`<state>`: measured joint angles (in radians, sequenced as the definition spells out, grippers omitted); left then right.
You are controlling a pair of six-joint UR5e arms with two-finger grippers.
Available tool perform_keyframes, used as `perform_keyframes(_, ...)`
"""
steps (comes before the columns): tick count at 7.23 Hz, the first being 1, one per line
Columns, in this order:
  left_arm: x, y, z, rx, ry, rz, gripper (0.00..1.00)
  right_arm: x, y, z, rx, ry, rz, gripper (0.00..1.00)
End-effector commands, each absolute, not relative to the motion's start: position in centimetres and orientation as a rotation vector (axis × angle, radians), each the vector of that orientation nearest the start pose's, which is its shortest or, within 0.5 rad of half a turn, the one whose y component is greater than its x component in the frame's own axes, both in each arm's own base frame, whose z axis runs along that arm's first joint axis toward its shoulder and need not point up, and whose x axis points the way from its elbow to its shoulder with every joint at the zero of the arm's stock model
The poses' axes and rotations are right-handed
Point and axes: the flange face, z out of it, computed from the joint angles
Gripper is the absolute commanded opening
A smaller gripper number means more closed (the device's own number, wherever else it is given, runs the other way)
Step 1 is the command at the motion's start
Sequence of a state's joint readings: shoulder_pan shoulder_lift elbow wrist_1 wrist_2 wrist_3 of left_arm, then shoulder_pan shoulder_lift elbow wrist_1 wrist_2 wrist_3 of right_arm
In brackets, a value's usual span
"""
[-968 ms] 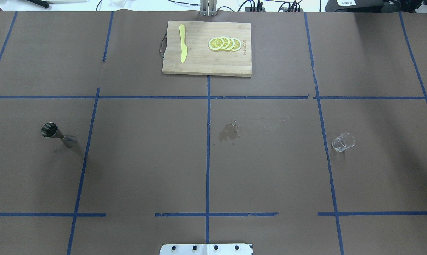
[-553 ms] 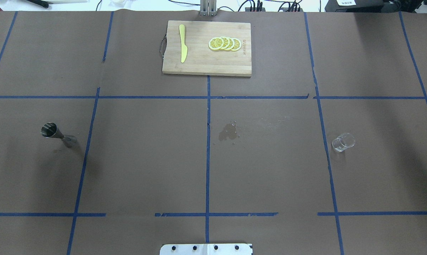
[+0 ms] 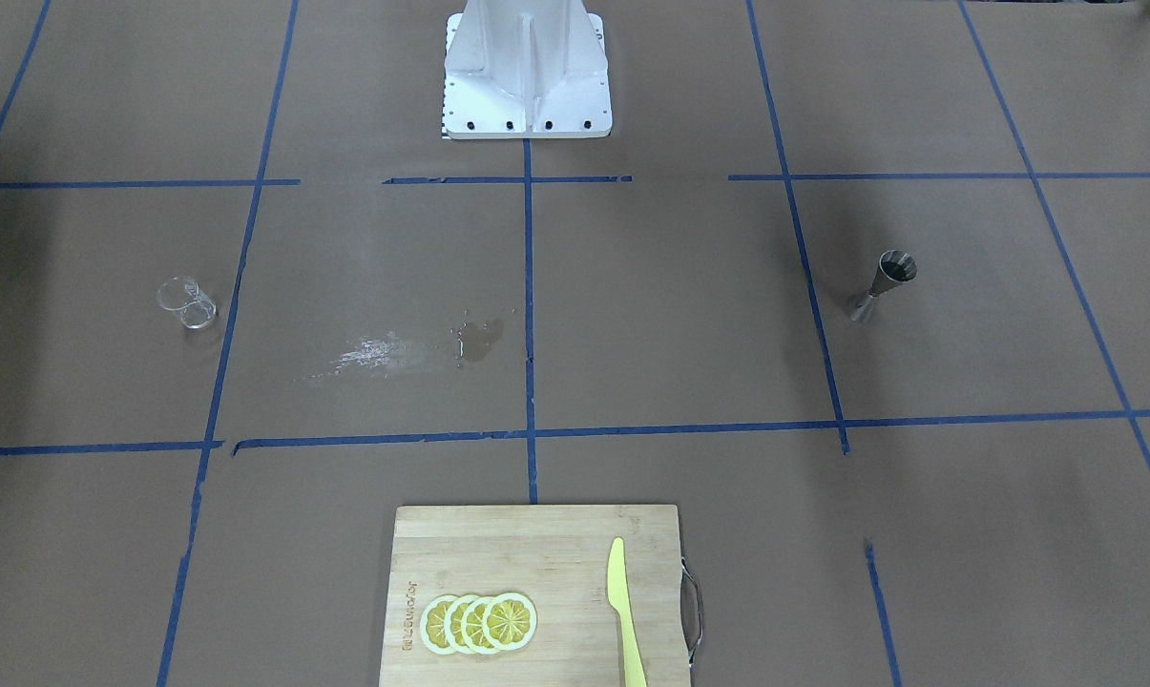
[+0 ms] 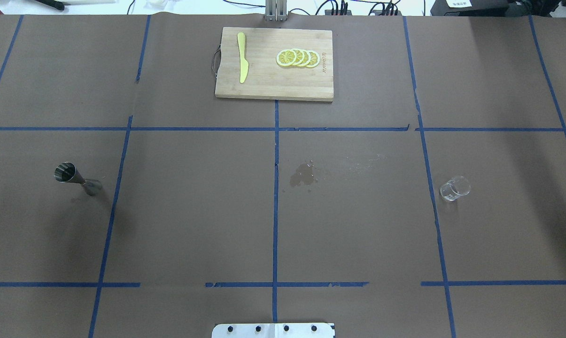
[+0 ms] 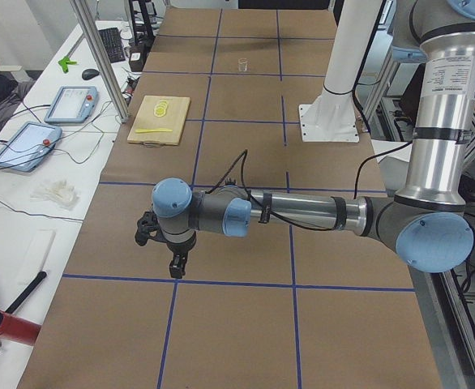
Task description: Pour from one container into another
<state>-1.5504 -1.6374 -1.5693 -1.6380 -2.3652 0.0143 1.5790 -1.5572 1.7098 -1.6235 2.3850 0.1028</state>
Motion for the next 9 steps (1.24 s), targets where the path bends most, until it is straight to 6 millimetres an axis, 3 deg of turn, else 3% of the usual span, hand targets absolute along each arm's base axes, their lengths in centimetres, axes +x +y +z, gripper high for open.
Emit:
perform_keyframes(1, -5.2, -52.9, 61.7, 0.124, 0.794, 0.085, 1.00, 7.2, -49.4, 61.3, 0.104, -0.825, 0.118, 1.00)
perform_keyframes(9, -5.2, -52.9, 61.3, 0.130, 0.795, 0.089, 1.00, 7.2, -49.0, 62.5, 0.081, -0.807, 0.130, 1.00)
